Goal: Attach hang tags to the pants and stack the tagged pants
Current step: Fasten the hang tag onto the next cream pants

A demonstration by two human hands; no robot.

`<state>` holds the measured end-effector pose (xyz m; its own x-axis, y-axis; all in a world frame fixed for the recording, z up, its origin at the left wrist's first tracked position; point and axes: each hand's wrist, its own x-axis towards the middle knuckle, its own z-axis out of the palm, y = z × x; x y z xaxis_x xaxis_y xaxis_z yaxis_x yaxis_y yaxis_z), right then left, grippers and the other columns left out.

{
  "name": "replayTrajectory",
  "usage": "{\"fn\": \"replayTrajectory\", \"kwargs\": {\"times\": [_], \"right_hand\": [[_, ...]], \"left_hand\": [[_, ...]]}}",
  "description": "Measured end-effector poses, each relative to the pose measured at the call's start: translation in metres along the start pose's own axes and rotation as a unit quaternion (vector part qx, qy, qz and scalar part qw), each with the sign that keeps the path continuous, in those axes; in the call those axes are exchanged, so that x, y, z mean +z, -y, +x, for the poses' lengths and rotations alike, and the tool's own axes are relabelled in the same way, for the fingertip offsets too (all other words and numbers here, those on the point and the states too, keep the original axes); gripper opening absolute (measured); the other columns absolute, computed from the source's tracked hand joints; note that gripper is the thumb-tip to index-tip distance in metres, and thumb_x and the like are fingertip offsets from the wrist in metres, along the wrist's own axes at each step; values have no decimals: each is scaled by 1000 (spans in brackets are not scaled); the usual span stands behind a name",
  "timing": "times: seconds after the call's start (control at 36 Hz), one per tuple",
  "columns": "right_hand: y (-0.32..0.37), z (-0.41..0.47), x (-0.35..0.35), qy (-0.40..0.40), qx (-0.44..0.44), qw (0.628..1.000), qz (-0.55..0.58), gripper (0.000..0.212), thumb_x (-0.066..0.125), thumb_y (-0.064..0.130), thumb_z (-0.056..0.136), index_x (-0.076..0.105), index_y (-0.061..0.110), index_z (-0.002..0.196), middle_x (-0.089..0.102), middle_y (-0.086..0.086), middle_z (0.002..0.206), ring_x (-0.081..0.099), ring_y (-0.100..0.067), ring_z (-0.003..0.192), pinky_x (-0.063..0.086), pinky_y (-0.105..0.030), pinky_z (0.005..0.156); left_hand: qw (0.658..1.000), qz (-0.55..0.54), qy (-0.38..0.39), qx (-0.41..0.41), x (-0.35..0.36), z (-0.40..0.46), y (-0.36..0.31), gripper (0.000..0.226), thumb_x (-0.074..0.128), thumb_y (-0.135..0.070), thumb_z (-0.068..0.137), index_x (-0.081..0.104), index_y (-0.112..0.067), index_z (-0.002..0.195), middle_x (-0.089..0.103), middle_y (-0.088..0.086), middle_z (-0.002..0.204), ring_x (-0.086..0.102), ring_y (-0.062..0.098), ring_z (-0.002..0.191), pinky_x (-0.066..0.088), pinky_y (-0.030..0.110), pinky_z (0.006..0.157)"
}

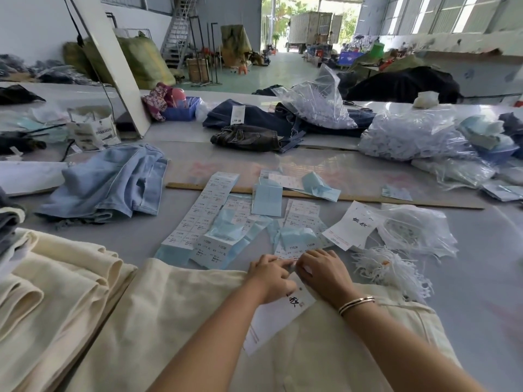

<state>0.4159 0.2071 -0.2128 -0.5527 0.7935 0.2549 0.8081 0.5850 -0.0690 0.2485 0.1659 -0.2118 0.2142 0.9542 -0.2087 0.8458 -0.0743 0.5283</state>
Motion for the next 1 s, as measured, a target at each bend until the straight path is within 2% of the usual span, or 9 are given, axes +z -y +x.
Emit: {"fn": "replayTrajectory", "kwargs": {"times": [0.19, 0.33, 0.42, 0.5, 0.58, 0.67, 0.75, 0.83, 1.0], "right_hand": [[-2, -12, -15, -156, 111, 940, 283, 3, 66, 4, 86, 63, 4, 86, 65, -7, 87, 61, -26, 84, 48, -37, 77], [-9, -37, -35, -279, 271, 707, 591, 21, 62, -2, 86, 53, 16, 80, 55, -5, 78, 52, -16, 75, 44, -25, 69], [-4, -53, -42, -301, 281, 573, 709, 25, 56, -4, 88, 53, 20, 81, 55, 0, 78, 54, -13, 75, 47, -23, 74], [5, -71, -47, -288, 281, 512, 758, 28, 54, -2, 89, 58, 26, 86, 61, 3, 82, 58, -13, 81, 50, -25, 73], [12, -86, -51, -277, 296, 482, 777, 38, 53, -2, 89, 69, 29, 101, 65, 2, 99, 62, -15, 90, 55, -28, 78], [20, -95, -57, -262, 285, 464, 797, 46, 53, -3, 88, 67, 30, 114, 67, 7, 108, 64, -14, 96, 56, -34, 83], [32, -100, -61, -236, 281, 463, 806, 49, 53, -4, 87, 61, 31, 119, 71, 5, 85, 69, -8, 81, 57, -26, 68], [47, -106, -59, -204, 282, 481, 805, 52, 61, 1, 78, 57, 30, 120, 65, -1, 74, 65, -8, 70, 55, -22, 62], [78, -114, -45, -78, 248, 703, 662, 47, 67, 1, 82, 51, 25, 119, 67, -4, 69, 61, -11, 62, 47, -19, 56]], "left_hand": [[999, -23, 17, -22, 2, 0, 0, 23, 41, -46, 67, 58, -31, 72, 30, -26, 151, 17, 11, 140, 11, 37, 108], [999, -33, 11, -24, 1, -2, -1, 36, 47, -39, 77, 72, -23, 96, 30, -22, 153, 18, 10, 141, 9, 40, 110], [993, -119, -18, -12, -5, -12, -7, 26, 50, -35, 72, 66, -19, 84, 29, -15, 154, 21, 13, 143, 17, 45, 112], [936, -344, -77, 5, -15, -28, -10, 51, 48, -25, 70, 60, -14, 118, 36, -8, 148, 34, 19, 136, 38, 40, 106], [866, -486, -119, 1, -25, -52, -16, 64, 48, -19, 71, 52, -24, 134, 65, 2, 103, 60, 24, 91, 54, 34, 74], [800, -583, -133, -46, -22, -78, -27, 25, 55, -21, 77, 64, -11, 99, 69, 14, 87, 63, 27, 74, 52, 36, 63], [731, -668, -108, -88, 2, -99, -32, 21, 48, -13, 93, 63, -6, 107, 70, 18, 101, 65, 28, 86, 50, 39, 77], [738, -657, -100, -117, 29, -116, -34, 21, 46, -8, 98, 62, -7, 110, 74, 12, 94, 70, 23, 80, 55, 31, 64], [795, -564, -184, -122, 41, -116, -32, 20, 41, -11, 102, 60, -14, 107, 71, 16, 102, 67, 36, 94, 55, 51, 84]]}}
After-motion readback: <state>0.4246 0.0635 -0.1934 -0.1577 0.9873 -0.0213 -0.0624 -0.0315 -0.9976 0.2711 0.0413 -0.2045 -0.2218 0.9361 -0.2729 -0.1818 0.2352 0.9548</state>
